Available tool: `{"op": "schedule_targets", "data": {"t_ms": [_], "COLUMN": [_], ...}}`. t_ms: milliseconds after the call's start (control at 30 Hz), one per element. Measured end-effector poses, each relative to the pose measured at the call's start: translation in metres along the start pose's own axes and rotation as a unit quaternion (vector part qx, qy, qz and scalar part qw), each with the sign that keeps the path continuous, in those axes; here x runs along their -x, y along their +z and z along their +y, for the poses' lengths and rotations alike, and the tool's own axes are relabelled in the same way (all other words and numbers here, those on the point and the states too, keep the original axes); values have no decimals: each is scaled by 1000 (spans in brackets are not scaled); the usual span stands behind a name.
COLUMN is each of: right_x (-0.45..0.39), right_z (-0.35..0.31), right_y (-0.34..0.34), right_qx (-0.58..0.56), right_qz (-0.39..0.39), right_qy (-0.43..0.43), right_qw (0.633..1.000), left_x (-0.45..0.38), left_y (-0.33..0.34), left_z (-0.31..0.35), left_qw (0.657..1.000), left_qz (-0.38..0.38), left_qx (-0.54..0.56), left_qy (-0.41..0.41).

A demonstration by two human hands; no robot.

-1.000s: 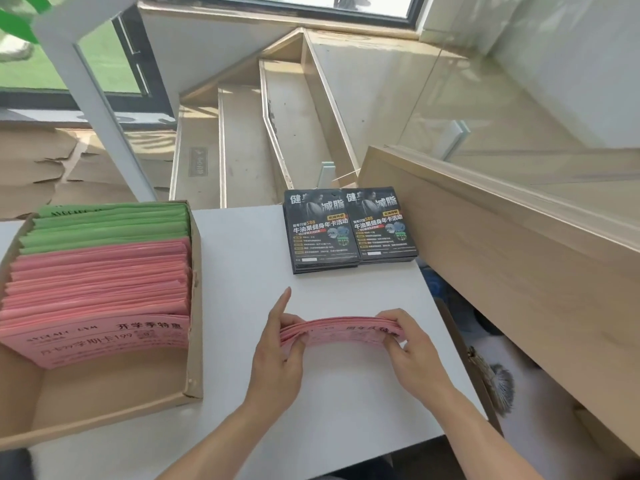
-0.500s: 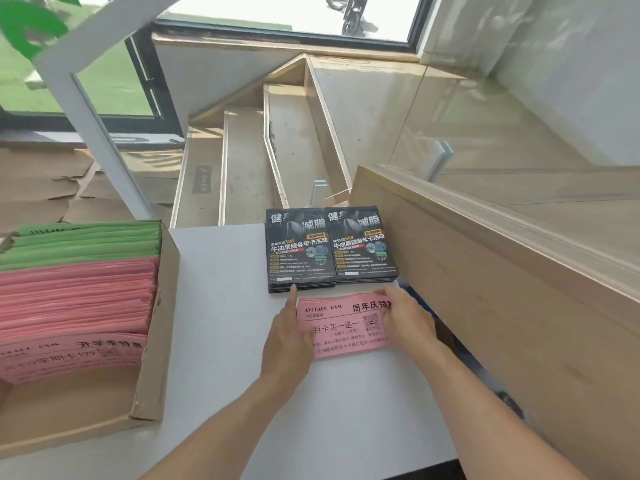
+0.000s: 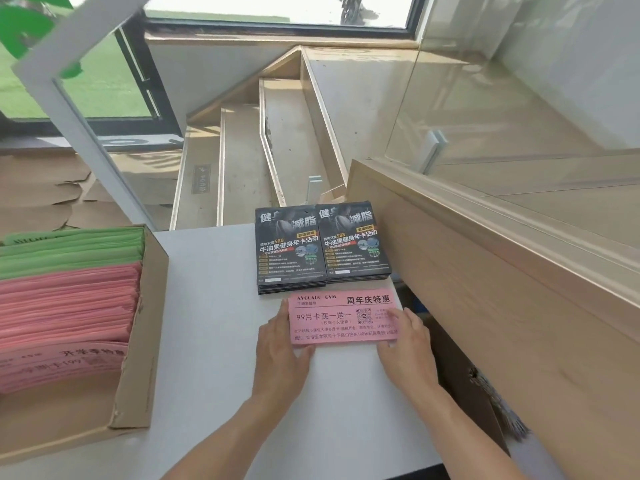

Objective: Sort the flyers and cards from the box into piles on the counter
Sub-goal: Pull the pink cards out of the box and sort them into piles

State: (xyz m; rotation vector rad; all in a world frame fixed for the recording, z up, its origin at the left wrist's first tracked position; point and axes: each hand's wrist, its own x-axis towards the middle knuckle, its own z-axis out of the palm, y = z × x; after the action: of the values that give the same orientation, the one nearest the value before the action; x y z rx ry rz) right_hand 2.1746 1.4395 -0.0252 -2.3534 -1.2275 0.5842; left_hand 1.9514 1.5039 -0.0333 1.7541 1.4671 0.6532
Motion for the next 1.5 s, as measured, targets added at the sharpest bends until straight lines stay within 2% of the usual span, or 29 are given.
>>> {"op": "schedule_targets", "data": {"t_ms": [100,333,433,500,567,667,733,833,967,1100,1233,1367,1433,1500], "right_x": [-16,-26,-16,-10,-5,-4,-1,0,-2,11,46,85,95,100], "right_z": [-5,-18,-22,-28,-35,-42,-49,-57,-89,-155,-228,-289,-308,-320], "right_y": [-6,-9,-4,-2,2,4,4,1,-4,22,68,101,113,123], "right_qx": [-21,26,111,159,179,167,171,214,206,91,2,-9,13,66], "right_qz": [2,-5,52,48,11,31,11,-36,-38,-16,-14,-37,-36,-30], "right_qy": [-1,15,-44,-100,-104,-94,-94,-75,-68,-197,-369,-491,-512,-505], "right_qw": [1000,1000,992,981,978,981,981,973,975,976,929,871,858,860], "left_x": [-8,-14,-14,-15,-16,-13,-6,12,42,62,69,67,64,60], "left_y": [2,4,3,1,1,-5,-14,-32,-76,-131,-187,-250,-278,-302], "left_z": [5,10,10,9,6,4,7,11,15,9,-18,-56,-82,-107], "left_qw": [1000,1000,1000,1000,1000,999,998,998,980,956,938,933,939,948], "left_qz": [-7,-11,-11,-12,-21,-51,-66,-13,102,241,315,355,344,304], "left_qx": [3,-1,-7,-10,-14,-8,9,56,90,87,62,31,-22,-98], "left_qy": [3,-5,-1,1,7,2,-17,40,144,146,132,50,8,-2]}}
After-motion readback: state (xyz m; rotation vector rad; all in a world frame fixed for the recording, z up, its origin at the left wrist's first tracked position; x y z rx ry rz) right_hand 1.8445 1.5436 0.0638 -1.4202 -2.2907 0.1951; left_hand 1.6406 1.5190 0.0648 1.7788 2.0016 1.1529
